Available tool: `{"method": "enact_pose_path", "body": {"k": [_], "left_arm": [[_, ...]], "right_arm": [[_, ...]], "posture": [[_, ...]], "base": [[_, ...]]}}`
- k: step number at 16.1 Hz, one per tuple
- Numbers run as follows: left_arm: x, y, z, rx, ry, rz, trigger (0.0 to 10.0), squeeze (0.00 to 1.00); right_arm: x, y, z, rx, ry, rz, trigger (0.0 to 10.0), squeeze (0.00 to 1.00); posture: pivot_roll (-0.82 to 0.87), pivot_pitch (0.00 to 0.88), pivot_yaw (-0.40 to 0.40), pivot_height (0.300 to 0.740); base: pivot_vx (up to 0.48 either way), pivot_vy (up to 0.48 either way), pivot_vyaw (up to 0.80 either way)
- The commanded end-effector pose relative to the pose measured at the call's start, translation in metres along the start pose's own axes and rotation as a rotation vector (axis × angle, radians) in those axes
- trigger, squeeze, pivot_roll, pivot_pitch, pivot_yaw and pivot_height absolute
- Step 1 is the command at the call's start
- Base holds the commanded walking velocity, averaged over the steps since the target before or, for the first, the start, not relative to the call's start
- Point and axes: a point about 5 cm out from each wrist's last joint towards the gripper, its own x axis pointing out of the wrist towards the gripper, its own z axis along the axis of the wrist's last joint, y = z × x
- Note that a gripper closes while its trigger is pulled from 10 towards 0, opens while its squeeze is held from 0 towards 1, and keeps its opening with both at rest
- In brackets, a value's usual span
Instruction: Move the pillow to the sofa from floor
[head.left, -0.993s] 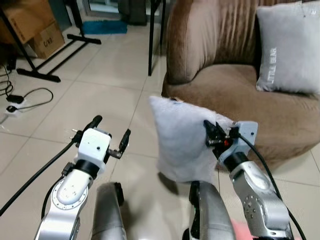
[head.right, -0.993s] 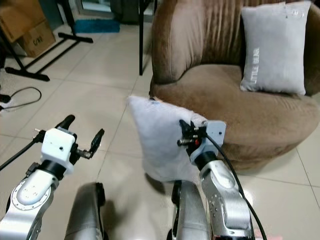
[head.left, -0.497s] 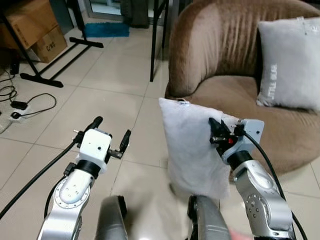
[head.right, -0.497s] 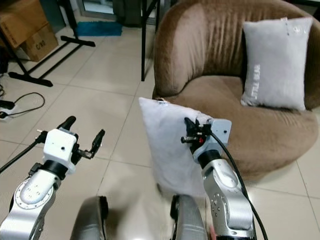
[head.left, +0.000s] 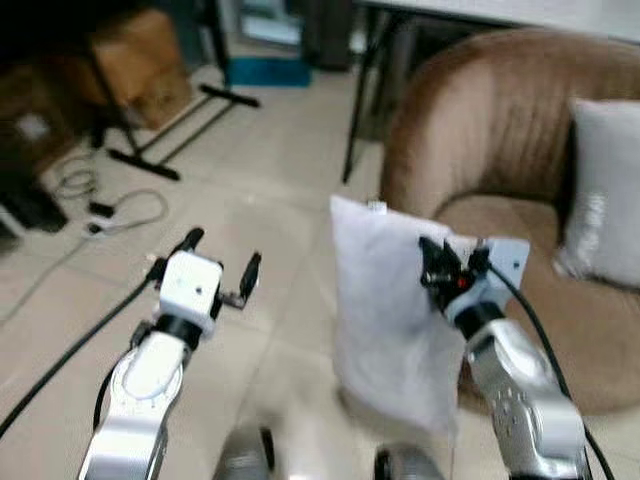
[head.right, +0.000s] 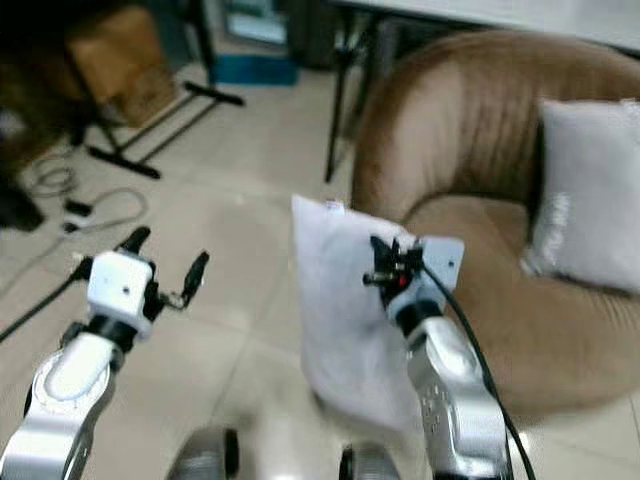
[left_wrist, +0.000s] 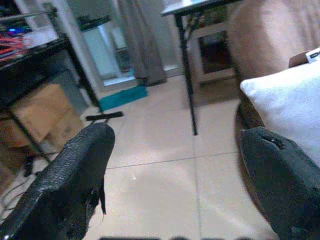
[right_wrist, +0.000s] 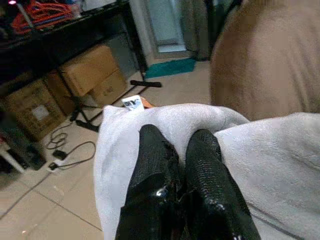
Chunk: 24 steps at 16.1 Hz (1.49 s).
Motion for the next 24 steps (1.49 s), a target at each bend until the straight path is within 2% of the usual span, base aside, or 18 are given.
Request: {"method": "enact_pose_path", "body": {"k": [1,5,8,12,16,19,24], "left_arm": [[0.000,0.003,0.000,0.003,-0.003,0.020,10.0,0.00],[0.002,0.006,-0.003,0.014,0.037,0.040,10.0,0.00],[0.004,0.006,-0.005,0.033,0.064,0.042,10.0,0.00],[0.005,0.006,-0.003,0.048,0.023,0.040,10.0,0.00],[0.005,0.005,-0.002,0.013,0.020,0.013,10.0,0.00],[0.005,0.005,-0.001,-0.001,0.010,-0.007,10.0,0.00],[0.007,0.006,0.001,-0.011,-0.003,-0.017,10.0,0.00]], "right_arm": [[0.000,-0.001,0.010,-0.004,-0.050,-0.008,10.0,0.00],[-0.001,-0.003,0.009,-0.004,-0.051,-0.023,10.0,0.00],[-0.004,-0.008,0.009,-0.007,-0.073,-0.086,10.0,0.00],[-0.004,-0.009,0.010,-0.008,-0.083,-0.105,10.0,0.00],[0.000,-0.003,0.009,-0.040,-0.086,-0.086,10.0,0.00],[0.004,-0.003,0.009,-0.031,-0.085,-0.097,10.0,0.00],[0.016,0.003,0.014,-0.024,-0.107,-0.091,10.0,0.00]], "posture": [[-0.03,0.000,-0.012,0.731],[-0.03,0.000,-0.008,0.740],[-0.03,0.000,-0.002,0.740],[-0.03,0.000,0.001,0.740],[-0.02,0.000,-0.002,0.740],[-0.02,0.000,-0.001,0.740],[-0.02,0.000,0.001,0.740]], "base": [[0.000,0.000,0.00],[0.000,0.000,0.00],[0.000,0.000,0.00],[0.000,0.000,0.00],[0.000,0.000,0.00],[0.000,0.000,0.00],[0.311,0.000,-0.80]]}}
